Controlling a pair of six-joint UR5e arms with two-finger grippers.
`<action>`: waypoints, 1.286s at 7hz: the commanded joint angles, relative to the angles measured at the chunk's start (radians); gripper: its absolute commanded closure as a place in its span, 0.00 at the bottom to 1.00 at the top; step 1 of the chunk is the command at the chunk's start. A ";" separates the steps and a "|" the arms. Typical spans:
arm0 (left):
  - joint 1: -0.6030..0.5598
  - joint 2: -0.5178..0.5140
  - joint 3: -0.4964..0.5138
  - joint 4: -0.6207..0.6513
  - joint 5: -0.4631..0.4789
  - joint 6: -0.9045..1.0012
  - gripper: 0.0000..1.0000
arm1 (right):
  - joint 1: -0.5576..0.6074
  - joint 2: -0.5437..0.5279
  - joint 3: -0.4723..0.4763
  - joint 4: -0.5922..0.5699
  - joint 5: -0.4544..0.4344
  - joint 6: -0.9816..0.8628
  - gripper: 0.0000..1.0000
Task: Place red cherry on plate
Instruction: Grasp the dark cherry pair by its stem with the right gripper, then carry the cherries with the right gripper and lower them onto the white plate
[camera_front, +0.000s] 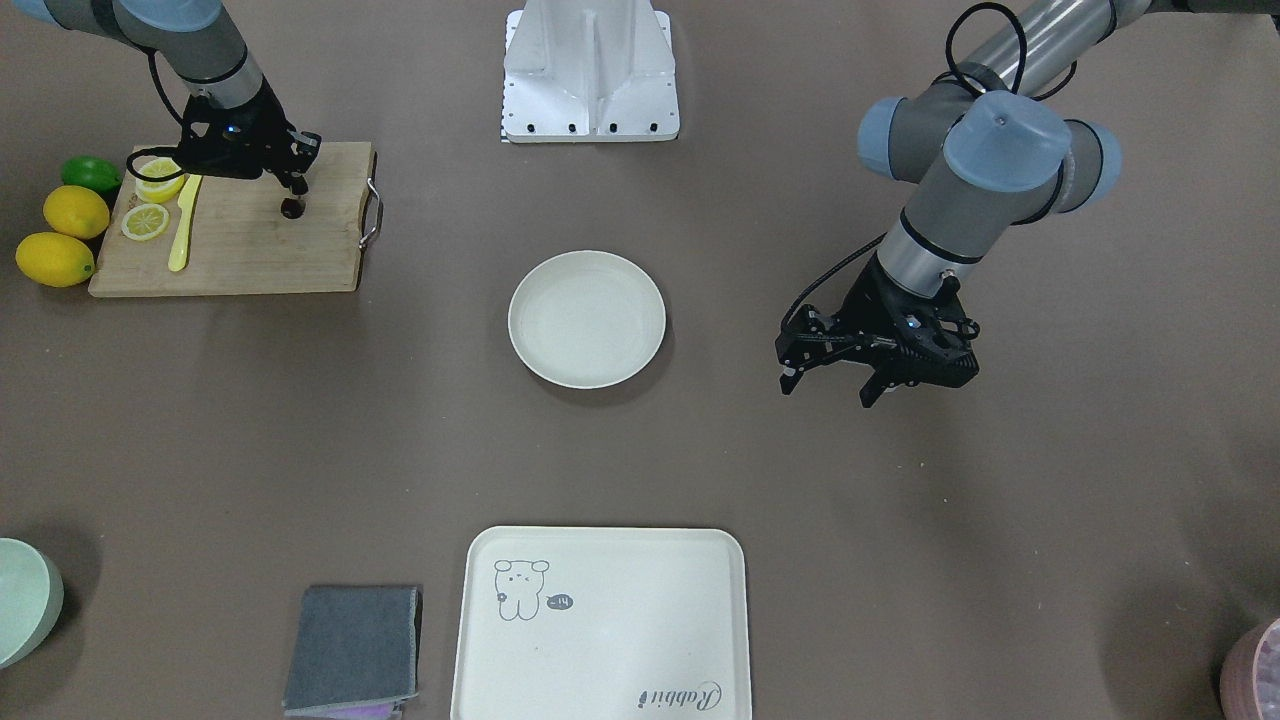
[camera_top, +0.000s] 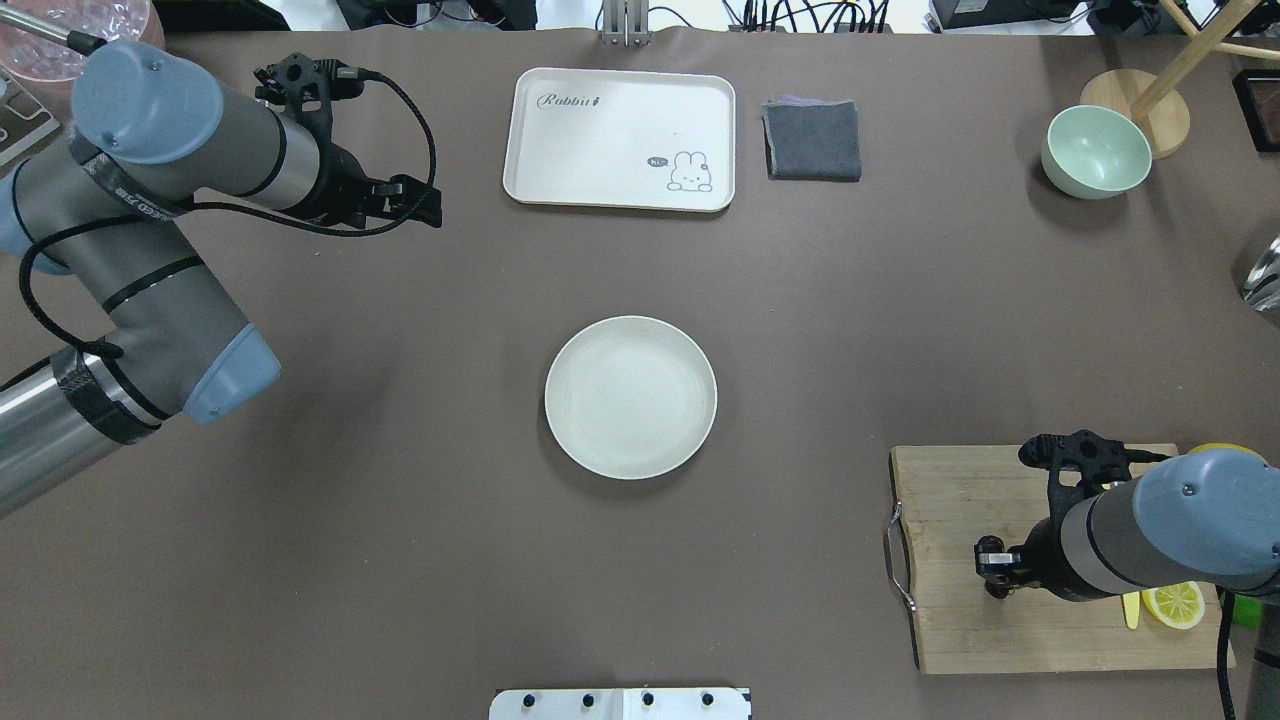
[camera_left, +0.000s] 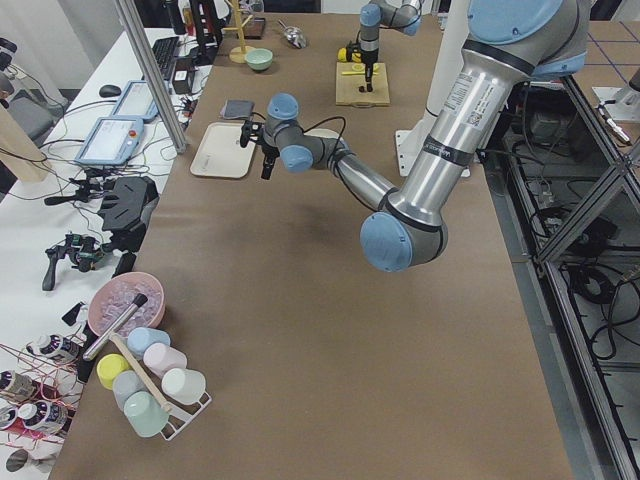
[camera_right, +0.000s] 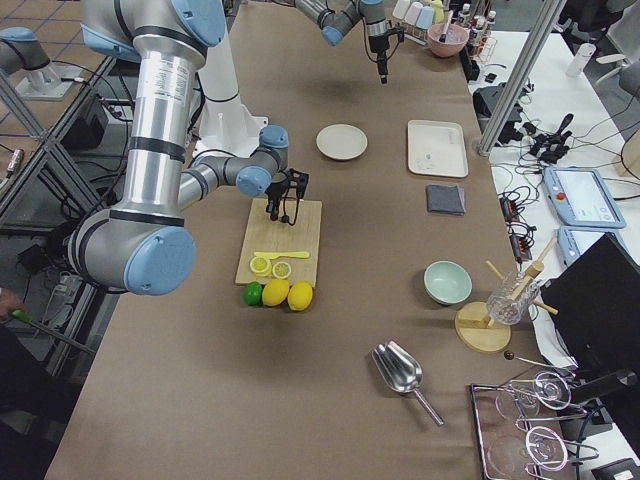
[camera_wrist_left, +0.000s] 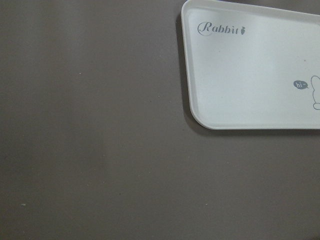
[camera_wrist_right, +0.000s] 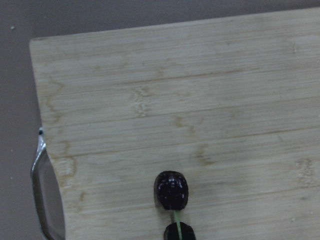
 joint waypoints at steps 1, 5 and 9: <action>0.000 0.000 0.000 0.000 0.000 0.000 0.02 | 0.022 0.000 0.011 0.000 0.000 -0.001 1.00; 0.002 0.001 0.001 -0.003 -0.002 0.002 0.02 | 0.131 0.125 0.059 -0.032 0.054 -0.005 1.00; 0.000 0.057 0.008 -0.005 -0.005 0.080 0.02 | 0.139 0.682 -0.204 -0.327 0.031 -0.013 1.00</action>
